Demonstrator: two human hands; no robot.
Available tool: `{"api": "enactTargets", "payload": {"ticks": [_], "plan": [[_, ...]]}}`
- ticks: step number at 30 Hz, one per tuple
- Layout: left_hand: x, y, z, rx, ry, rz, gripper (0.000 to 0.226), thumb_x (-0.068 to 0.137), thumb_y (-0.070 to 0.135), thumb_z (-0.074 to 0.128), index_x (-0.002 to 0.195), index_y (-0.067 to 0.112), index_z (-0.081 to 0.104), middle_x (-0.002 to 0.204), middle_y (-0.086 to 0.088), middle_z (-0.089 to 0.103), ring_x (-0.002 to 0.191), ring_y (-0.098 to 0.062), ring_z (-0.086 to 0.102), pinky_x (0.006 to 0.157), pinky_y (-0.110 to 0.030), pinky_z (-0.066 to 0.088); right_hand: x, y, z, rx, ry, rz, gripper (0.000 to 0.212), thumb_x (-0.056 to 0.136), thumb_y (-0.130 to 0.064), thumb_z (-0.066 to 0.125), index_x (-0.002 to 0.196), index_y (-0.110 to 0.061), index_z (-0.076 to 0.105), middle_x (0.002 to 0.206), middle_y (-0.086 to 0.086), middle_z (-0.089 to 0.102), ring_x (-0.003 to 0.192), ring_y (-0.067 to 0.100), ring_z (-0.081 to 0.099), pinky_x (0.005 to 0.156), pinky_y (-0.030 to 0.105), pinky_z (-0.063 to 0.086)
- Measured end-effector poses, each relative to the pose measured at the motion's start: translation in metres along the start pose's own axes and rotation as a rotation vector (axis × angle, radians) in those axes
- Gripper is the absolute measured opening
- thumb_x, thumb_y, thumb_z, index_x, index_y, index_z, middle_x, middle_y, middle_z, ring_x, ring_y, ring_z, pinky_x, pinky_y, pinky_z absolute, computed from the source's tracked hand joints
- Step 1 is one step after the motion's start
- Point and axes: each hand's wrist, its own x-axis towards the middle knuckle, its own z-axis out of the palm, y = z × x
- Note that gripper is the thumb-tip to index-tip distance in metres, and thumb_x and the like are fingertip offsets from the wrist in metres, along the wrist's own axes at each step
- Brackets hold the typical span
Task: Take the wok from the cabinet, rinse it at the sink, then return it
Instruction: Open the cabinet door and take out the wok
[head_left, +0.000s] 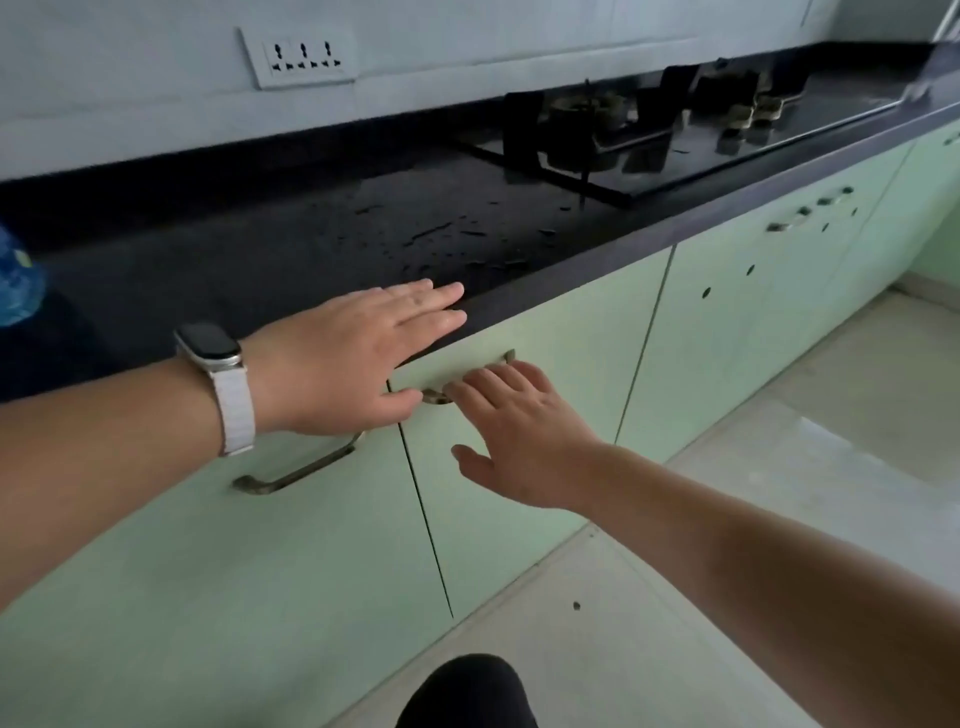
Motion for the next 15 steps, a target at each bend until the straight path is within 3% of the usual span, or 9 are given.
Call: {"api": "enactTargets", "payload": {"ticks": [5, 11, 15], "plan": [[0.001, 0.002, 0.004, 0.086, 0.042, -0.016, 0.075, 0.092, 0.045, 0.049, 0.157, 0.03, 0.014, 0.165, 0.012, 0.005, 0.15, -0.008, 0.009, 0.117, -0.022, 0.007, -0.005, 0.002, 0.015, 0.029, 0.168, -0.006, 0.051, 0.084, -0.04, 0.061, 0.126, -0.011, 0.057, 0.116, 0.006, 0.064, 0.114, 0.032, 0.056, 0.115, 0.046, 0.032], [-0.003, 0.008, -0.007, 0.026, -0.059, -0.049, 0.086, 0.087, 0.059, 0.053, 0.157, 0.031, 0.012, 0.165, 0.014, 0.001, 0.151, -0.007, 0.003, 0.12, -0.024, 0.005, -0.017, -0.002, -0.003, 0.057, 0.09, 0.052, 0.042, 0.089, -0.043, 0.054, 0.119, -0.014, 0.059, 0.113, 0.002, 0.063, 0.113, 0.028, 0.054, 0.111, 0.039, 0.031], [-0.003, 0.005, -0.004, 0.067, -0.073, -0.046, 0.096, 0.077, 0.074, 0.042, 0.157, 0.032, 0.009, 0.162, 0.019, -0.005, 0.15, -0.006, 0.001, 0.12, -0.026, 0.005, -0.032, 0.003, -0.003, 0.051, 0.097, 0.033, 0.042, 0.089, -0.044, 0.052, 0.117, -0.014, 0.058, 0.112, 0.002, 0.062, 0.112, 0.027, 0.053, 0.111, 0.039, 0.032]]}}
